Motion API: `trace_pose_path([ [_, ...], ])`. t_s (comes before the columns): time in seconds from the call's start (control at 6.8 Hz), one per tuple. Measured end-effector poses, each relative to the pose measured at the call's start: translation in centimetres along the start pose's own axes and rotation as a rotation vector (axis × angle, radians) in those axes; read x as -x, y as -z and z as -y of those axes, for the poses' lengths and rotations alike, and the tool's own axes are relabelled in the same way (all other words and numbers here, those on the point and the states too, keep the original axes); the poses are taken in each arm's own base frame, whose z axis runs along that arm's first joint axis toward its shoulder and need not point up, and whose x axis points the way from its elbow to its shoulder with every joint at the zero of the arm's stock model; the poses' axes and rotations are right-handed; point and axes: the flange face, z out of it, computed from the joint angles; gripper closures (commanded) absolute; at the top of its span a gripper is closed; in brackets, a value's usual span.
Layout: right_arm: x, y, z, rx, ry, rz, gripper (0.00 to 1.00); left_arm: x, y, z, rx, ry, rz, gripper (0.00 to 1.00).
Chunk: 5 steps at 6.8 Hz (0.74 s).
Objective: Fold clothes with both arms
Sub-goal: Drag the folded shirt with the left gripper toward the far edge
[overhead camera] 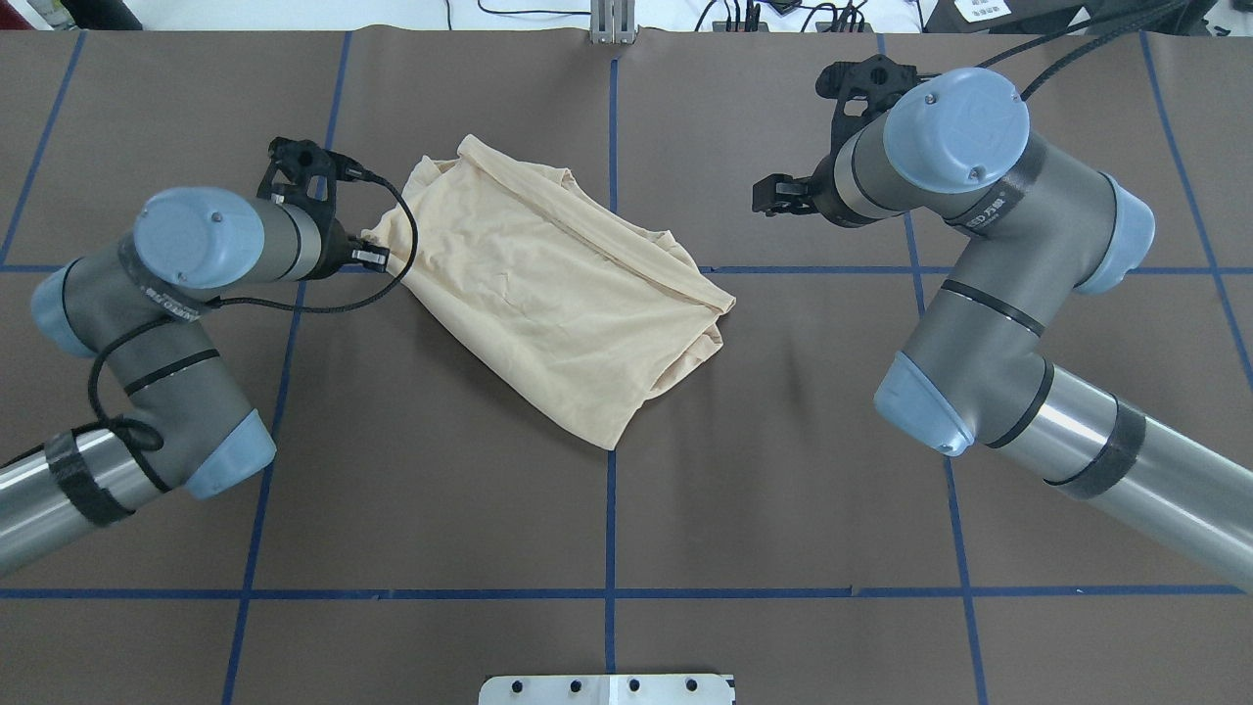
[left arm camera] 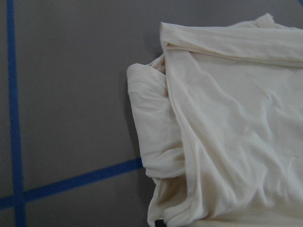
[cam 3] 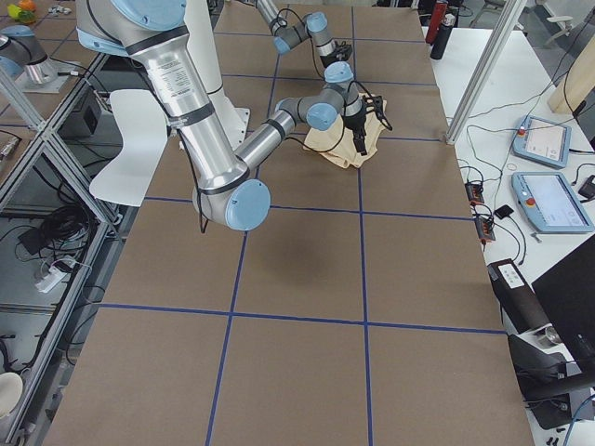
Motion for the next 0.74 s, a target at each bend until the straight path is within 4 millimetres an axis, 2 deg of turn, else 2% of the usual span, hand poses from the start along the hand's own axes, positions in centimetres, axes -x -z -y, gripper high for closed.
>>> trace_pose_path([
  [0.29, 0.1, -0.1, -0.1, 0.0, 0.002, 0.002, 0.0, 2.5, -4.5, 7.2, -0.036, -0.007, 0.062, 1.0],
  [0.44, 0.3, -0.1, -0.3, 0.002, 0.004, 0.005, 0.0, 2.6, -6.5, 11.0, -0.056, -0.017, 0.077, 1.0],
  [0.59, 0.5, -0.1, -0.5, 0.004, 0.007, 0.009, 0.0, 1.7, -7.6, 14.3, -0.073, -0.021, 0.077, 1.0],
  [0.74, 0.7, -0.1, -0.7, 0.006, 0.01, 0.012, 0.0, 1.2, -8.0, 16.3, -0.088, -0.02, 0.073, 0.02],
])
